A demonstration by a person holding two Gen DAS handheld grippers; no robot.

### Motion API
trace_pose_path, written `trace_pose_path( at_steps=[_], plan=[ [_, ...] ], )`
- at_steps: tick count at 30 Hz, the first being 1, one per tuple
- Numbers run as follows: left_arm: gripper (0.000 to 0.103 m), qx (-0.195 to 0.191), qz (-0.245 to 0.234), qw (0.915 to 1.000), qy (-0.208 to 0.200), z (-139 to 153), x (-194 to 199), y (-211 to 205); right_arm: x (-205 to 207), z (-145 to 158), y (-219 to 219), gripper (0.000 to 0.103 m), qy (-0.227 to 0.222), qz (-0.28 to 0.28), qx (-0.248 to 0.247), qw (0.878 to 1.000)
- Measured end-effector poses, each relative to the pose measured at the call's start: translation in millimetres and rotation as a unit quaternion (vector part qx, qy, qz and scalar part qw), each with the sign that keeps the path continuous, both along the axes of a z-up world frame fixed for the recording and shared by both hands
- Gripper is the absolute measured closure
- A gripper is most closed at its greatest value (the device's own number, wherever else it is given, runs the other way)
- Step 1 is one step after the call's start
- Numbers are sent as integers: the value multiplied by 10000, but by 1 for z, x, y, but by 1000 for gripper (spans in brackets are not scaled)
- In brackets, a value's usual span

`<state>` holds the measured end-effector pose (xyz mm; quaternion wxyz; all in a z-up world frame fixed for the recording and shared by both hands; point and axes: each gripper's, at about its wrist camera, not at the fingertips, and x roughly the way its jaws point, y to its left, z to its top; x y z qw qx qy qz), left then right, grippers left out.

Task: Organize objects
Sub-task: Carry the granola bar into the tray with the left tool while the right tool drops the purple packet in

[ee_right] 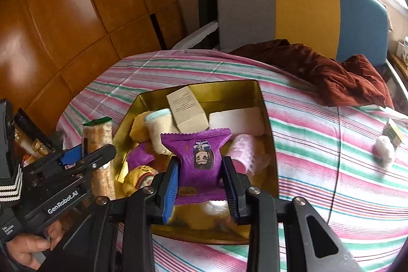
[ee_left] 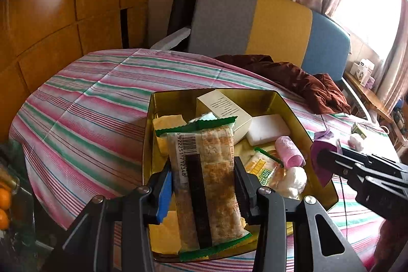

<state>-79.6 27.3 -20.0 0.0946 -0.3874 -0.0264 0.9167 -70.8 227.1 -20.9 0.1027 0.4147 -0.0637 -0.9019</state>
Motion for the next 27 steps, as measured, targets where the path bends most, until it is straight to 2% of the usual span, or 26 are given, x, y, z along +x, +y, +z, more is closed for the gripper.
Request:
trace_pose_path(
  at_steps=[6,14,27],
  plan=[
    [60,-41,60,10000,-14,-3,-12,-3,-6,-2,-12,70,-16,84,207,9997],
    [60,121,80,9993,-345,-15,-27,-8,-16,-2,-19,70,-36,111,325,9994],
    [57,-120,82,9997,-205,-14,-24,2,-27,-4,-17,70,-64,33,279,9996]
  ],
)
